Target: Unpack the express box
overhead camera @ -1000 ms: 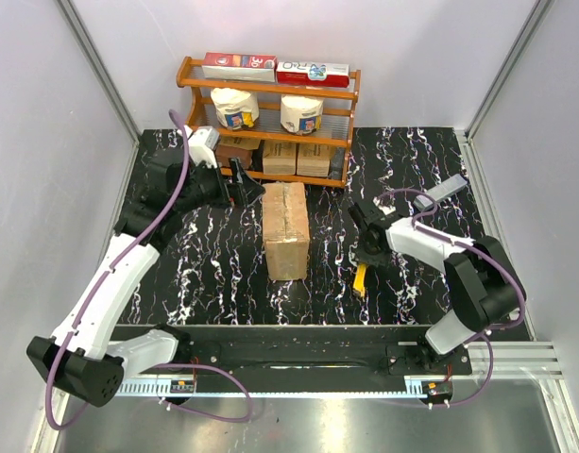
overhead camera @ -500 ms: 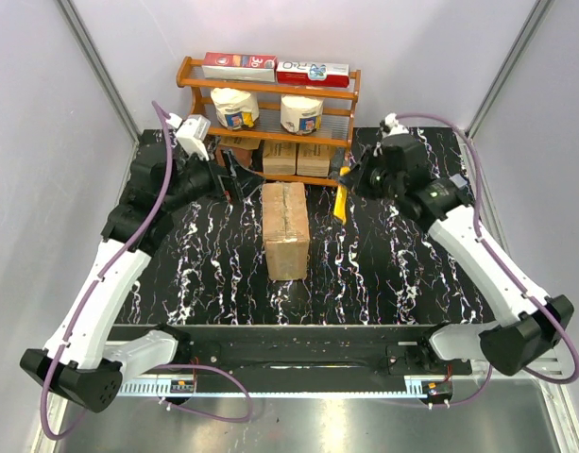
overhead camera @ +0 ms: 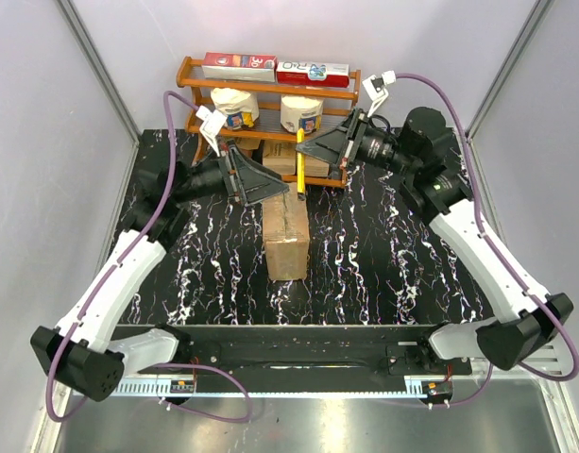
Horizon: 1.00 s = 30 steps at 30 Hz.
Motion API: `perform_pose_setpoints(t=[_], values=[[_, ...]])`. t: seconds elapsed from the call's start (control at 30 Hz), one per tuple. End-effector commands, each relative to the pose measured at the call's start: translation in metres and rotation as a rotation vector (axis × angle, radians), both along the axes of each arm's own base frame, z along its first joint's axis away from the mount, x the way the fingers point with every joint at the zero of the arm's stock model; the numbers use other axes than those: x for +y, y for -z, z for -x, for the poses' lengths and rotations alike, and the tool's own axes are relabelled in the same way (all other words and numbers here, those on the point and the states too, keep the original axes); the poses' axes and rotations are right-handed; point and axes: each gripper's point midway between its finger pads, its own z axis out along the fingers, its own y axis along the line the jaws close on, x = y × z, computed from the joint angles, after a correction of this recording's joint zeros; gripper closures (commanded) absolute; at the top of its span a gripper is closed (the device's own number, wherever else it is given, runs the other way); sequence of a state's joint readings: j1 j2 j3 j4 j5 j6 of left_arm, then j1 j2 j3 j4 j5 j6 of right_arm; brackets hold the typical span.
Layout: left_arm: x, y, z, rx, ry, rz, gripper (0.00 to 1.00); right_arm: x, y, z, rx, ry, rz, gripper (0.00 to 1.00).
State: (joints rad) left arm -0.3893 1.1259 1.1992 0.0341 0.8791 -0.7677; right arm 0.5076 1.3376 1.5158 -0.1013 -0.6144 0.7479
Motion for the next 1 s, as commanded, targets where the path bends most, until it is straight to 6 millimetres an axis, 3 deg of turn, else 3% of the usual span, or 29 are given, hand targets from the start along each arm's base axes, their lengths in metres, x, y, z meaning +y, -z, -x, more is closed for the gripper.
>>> perform_pose_setpoints(t=[0.0,0.23,0.53,0.67,0.83,0.9,0.97], values=[[-0.01,-0.031,0.023,-0.056,0.133,0.097,0.07,0.015,-0.035,0.034,-0.058,-0.263,-0.181,0.95],[-0.017,-0.033,0.034,-0.077,0.187,0.128,0.07,0.017,-0.025,0.035,-0.036,-0.278,-0.187,0.95],[-0.033,-0.008,0.012,-0.001,0.147,0.065,0.24,0.023,-0.025,0.049,-0.053,-0.348,-0.186,0.94],[-0.034,-0.015,0.014,-0.019,0.167,0.082,0.36,0.025,-0.019,0.053,-0.045,-0.375,-0.17,0.94],[-0.036,-0.018,0.018,-0.021,0.208,0.095,0.72,0.025,-0.015,0.053,-0.03,-0.365,-0.153,0.92],[-0.035,-0.016,0.018,-0.017,0.205,0.093,0.85,0.025,-0.014,0.05,-0.033,-0.342,-0.141,0.87],[-0.035,-0.012,0.017,-0.014,0.191,0.076,0.9,0.023,-0.013,0.046,-0.027,-0.309,-0.131,0.76]])
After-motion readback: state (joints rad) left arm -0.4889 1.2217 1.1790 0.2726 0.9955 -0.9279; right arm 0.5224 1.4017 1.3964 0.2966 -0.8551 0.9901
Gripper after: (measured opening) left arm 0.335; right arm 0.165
